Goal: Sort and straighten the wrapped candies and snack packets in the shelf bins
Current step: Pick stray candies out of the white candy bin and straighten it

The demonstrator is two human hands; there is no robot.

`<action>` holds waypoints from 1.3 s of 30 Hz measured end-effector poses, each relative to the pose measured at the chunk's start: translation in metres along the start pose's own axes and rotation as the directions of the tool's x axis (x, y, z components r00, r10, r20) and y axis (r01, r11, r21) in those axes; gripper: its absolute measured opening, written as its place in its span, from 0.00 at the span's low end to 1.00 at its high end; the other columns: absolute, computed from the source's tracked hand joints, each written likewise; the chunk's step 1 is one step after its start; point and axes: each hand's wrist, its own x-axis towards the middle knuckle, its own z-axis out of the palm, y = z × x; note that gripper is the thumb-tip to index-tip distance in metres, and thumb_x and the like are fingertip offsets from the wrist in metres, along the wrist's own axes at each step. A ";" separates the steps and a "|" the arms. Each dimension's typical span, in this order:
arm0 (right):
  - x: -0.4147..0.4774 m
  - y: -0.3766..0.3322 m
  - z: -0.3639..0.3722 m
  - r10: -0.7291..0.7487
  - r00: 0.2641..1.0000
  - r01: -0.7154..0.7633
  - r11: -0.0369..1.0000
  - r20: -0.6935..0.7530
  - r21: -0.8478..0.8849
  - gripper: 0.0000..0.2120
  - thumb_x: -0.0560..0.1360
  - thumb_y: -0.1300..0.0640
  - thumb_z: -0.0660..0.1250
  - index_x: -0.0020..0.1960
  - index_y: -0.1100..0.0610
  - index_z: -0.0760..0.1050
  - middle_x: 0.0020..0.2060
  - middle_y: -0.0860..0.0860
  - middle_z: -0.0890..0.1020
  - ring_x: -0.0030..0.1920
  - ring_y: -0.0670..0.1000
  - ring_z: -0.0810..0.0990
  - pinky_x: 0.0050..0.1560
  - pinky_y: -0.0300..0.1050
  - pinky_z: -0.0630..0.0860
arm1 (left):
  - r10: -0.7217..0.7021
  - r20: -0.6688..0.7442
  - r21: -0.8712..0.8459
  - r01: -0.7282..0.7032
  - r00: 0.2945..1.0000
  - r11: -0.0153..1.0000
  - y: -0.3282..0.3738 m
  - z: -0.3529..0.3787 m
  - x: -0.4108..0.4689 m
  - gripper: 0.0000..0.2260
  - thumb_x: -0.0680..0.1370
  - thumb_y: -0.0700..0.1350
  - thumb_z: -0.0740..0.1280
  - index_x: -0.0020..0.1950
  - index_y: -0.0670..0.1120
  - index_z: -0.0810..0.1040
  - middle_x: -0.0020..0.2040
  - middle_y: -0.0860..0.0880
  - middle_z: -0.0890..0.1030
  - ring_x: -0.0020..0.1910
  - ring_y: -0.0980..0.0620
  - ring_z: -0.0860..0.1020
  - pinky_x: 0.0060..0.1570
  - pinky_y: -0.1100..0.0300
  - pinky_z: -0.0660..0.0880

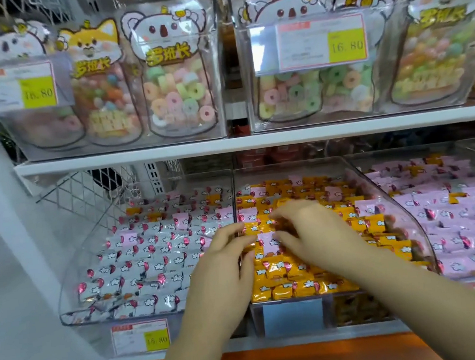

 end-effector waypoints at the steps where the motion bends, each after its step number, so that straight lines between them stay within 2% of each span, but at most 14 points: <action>1: 0.001 -0.004 0.005 -0.017 0.999 0.018 1.000 0.041 -0.016 0.17 0.77 0.48 0.62 0.66 0.48 0.71 0.61 0.46 0.76 0.61 0.48 0.73 0.63 0.45 0.70 | -0.001 0.015 0.001 0.001 1.000 1.000 0.000 0.000 -0.001 0.14 0.80 0.48 0.59 0.66 0.55 0.74 0.70 0.63 0.62 0.61 0.66 0.66 0.59 0.67 0.68; 5: 0.006 -0.008 0.014 -0.021 0.994 0.038 0.987 0.111 -0.155 0.15 0.78 0.47 0.60 0.62 0.49 0.74 0.57 0.47 0.79 0.58 0.50 0.75 0.63 0.49 0.66 | 0.016 0.074 0.038 -0.018 0.997 0.999 0.002 0.000 -0.005 0.13 0.80 0.49 0.59 0.64 0.55 0.75 0.73 0.64 0.57 0.65 0.60 0.68 0.61 0.59 0.70; 7: 0.008 -0.009 0.013 -0.015 0.994 0.032 0.988 0.109 -0.152 0.09 0.78 0.48 0.60 0.54 0.49 0.75 0.50 0.47 0.81 0.52 0.50 0.76 0.61 0.48 0.67 | 0.021 0.094 0.088 -0.029 0.995 0.996 0.000 0.000 -0.006 0.13 0.81 0.50 0.58 0.64 0.55 0.75 0.74 0.63 0.55 0.64 0.58 0.69 0.60 0.57 0.71; 10: 0.008 -0.006 0.011 -0.026 0.995 0.036 0.994 0.096 -0.102 0.06 0.79 0.47 0.59 0.45 0.48 0.70 0.40 0.46 0.79 0.43 0.49 0.76 0.54 0.46 0.69 | 0.029 0.125 0.221 -0.056 0.992 0.974 0.000 0.000 -0.008 0.15 0.82 0.52 0.54 0.66 0.57 0.73 0.76 0.60 0.51 0.63 0.54 0.71 0.61 0.56 0.69; 13: 0.006 -0.003 0.010 -0.023 0.999 0.023 1.000 0.029 -0.014 0.07 0.79 0.48 0.58 0.44 0.48 0.68 0.37 0.47 0.79 0.40 0.50 0.76 0.43 0.43 0.67 | 0.022 0.178 0.339 -0.083 0.984 0.937 0.002 0.000 -0.008 0.17 0.82 0.53 0.50 0.70 0.57 0.68 0.77 0.58 0.44 0.68 0.52 0.67 0.68 0.51 0.63; 17: 0.003 -0.006 0.008 -0.019 0.999 0.021 0.997 -0.033 0.080 0.06 0.80 0.49 0.57 0.44 0.48 0.66 0.33 0.45 0.75 0.36 0.47 0.75 0.37 0.44 0.73 | 0.009 0.211 0.383 -0.091 0.977 0.919 0.002 -0.001 -0.009 0.18 0.83 0.53 0.48 0.71 0.57 0.66 0.77 0.58 0.42 0.72 0.53 0.62 0.70 0.48 0.61; 20: -0.001 -0.010 0.003 -0.001 0.994 0.025 0.975 -0.106 0.220 0.06 0.80 0.50 0.57 0.44 0.48 0.67 0.32 0.45 0.75 0.35 0.44 0.75 0.33 0.42 0.71 | -0.016 0.225 0.407 -0.079 0.974 0.910 0.003 0.000 -0.009 0.18 0.83 0.53 0.49 0.70 0.56 0.68 0.77 0.58 0.42 0.73 0.53 0.59 0.71 0.47 0.59; 22: -0.004 -0.013 -0.005 -0.010 0.984 0.059 0.960 -0.176 0.273 0.05 0.80 0.50 0.57 0.46 0.50 0.68 0.33 0.44 0.74 0.34 0.43 0.73 0.33 0.41 0.70 | -0.032 0.223 0.418 -0.066 0.974 0.906 0.004 0.001 -0.008 0.18 0.83 0.53 0.49 0.67 0.54 0.72 0.77 0.57 0.43 0.73 0.52 0.58 0.71 0.46 0.59; 25: -0.010 -0.013 -0.018 -0.025 0.961 0.112 0.945 -0.276 0.306 0.06 0.79 0.50 0.58 0.48 0.51 0.71 0.38 0.44 0.77 0.39 0.43 0.75 0.38 0.44 0.74 | -0.067 0.220 0.437 -0.037 0.973 0.899 0.008 0.002 -0.007 0.19 0.82 0.54 0.48 0.62 0.53 0.75 0.77 0.57 0.44 0.73 0.52 0.58 0.71 0.47 0.58; 28: -0.022 -0.005 -0.029 0.015 0.943 0.115 0.924 -0.334 0.365 0.07 0.79 0.50 0.58 0.49 0.51 0.72 0.41 0.46 0.79 0.41 0.44 0.76 0.41 0.47 0.75 | -0.104 0.185 0.437 0.013 0.977 0.899 0.019 0.002 -0.003 0.19 0.82 0.56 0.48 0.63 0.55 0.75 0.77 0.56 0.49 0.74 0.52 0.57 0.72 0.46 0.54; 31: -0.037 0.005 -0.041 0.110 0.929 0.107 0.834 -0.353 0.541 0.05 0.79 0.53 0.59 0.48 0.53 0.71 0.33 0.49 0.79 0.34 0.44 0.77 0.33 0.37 0.71 | -0.102 0.079 0.441 0.057 0.992 0.896 0.033 0.003 0.000 0.18 0.81 0.57 0.51 0.66 0.57 0.72 0.75 0.55 0.56 0.74 0.52 0.55 0.73 0.47 0.49; 33: -0.048 0.011 -0.049 0.157 0.924 0.103 0.775 -0.348 0.624 0.03 0.79 0.55 0.58 0.48 0.52 0.70 0.31 0.50 0.80 0.32 0.42 0.79 0.31 0.33 0.70 | -0.067 0.005 0.410 0.059 0.998 0.910 0.042 0.004 0.001 0.18 0.80 0.57 0.55 0.68 0.57 0.69 0.73 0.56 0.60 0.72 0.53 0.58 0.73 0.47 0.51; 36: -0.064 0.021 -0.060 0.166 0.924 0.118 0.732 -0.345 0.671 0.03 0.80 0.56 0.57 0.48 0.52 0.68 0.36 0.51 0.80 0.33 0.41 0.80 0.33 0.37 0.74 | 0.025 -0.065 0.253 -0.008 0.998 0.968 0.061 0.008 0.002 0.20 0.77 0.57 0.61 0.69 0.56 0.69 0.69 0.57 0.67 0.68 0.53 0.66 0.69 0.47 0.61; 39: -0.083 0.033 -0.076 0.156 0.922 0.153 0.696 -0.355 0.701 0.03 0.80 0.58 0.56 0.48 0.55 0.68 0.39 0.51 0.78 0.34 0.42 0.79 0.33 0.30 0.72 | 0.083 -0.061 0.079 -0.078 0.995 0.994 0.086 0.016 -0.002 0.21 0.76 0.58 0.63 0.68 0.57 0.70 0.65 0.59 0.72 0.62 0.56 0.72 0.64 0.54 0.67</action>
